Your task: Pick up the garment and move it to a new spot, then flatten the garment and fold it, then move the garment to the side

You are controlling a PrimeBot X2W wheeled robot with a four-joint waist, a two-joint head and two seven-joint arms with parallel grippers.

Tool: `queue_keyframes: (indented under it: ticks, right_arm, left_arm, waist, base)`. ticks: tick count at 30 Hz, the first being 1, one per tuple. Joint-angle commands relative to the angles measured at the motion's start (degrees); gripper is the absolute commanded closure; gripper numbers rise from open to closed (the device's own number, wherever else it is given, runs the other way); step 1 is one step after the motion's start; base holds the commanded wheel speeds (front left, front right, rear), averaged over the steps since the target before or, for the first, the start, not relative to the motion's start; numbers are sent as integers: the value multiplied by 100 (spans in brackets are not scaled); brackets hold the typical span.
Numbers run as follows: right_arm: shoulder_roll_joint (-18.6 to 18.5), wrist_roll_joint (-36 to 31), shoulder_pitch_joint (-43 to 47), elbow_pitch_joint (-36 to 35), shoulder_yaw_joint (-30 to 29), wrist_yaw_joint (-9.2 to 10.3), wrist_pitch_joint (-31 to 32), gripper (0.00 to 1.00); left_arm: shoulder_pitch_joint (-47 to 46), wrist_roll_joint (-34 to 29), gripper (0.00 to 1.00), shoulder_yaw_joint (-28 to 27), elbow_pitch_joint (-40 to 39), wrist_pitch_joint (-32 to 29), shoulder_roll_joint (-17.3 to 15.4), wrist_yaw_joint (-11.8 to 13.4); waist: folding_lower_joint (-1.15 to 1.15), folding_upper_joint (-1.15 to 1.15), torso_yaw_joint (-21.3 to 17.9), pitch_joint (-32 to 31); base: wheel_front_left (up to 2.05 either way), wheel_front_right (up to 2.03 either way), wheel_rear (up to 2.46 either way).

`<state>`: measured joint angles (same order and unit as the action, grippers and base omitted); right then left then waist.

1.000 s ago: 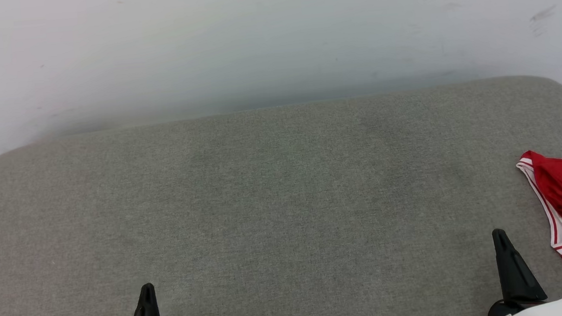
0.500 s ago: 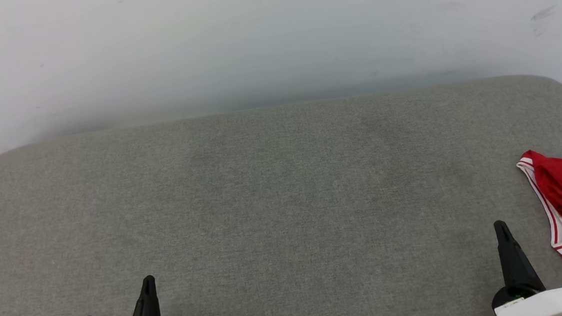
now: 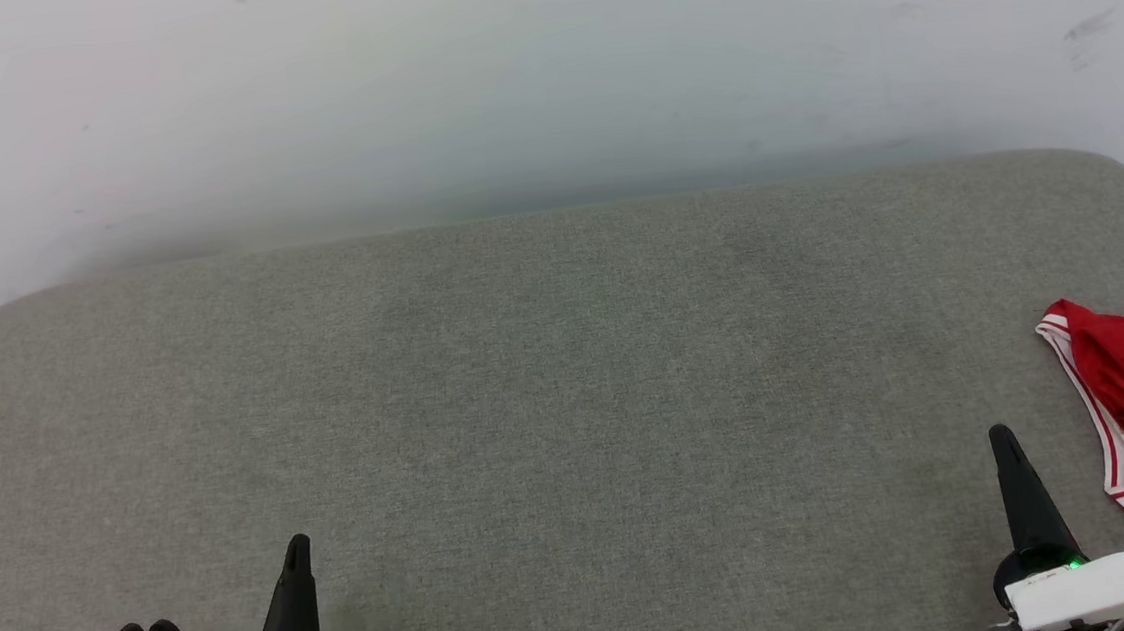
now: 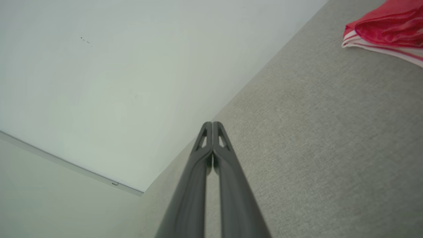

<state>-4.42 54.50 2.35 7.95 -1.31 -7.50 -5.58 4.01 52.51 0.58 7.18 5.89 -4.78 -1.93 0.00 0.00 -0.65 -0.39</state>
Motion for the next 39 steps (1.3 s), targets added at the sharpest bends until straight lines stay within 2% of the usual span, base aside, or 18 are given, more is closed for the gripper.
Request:
queue_keyframes:
  ticks: [1, 16, 39]
  right_arm:
    - [-49, 226, -148, -7, -21, 0, 44, 100]
    - [-53, 1200, -333, 144, -79, 0, 287, 100]
    - [-40, 2397, -568, 340, -169, 0, 610, 100]
  left_arm:
    - [-190, 239, 100, -43, -23, -42, -36, -45]
    - [-410, 1273, 100, -129, 149, -281, -45, -181]
    - [-683, 2536, 100, -259, 375, -605, -34, -351]
  waist:
    - [0, 0, 2, 2]
    - [0, 0, 14, 13]
    - [0, 0, 33, 29]
  base:
    - [0, 0, 0]
    - [0, 0, 0]
    - [0, 0, 0]
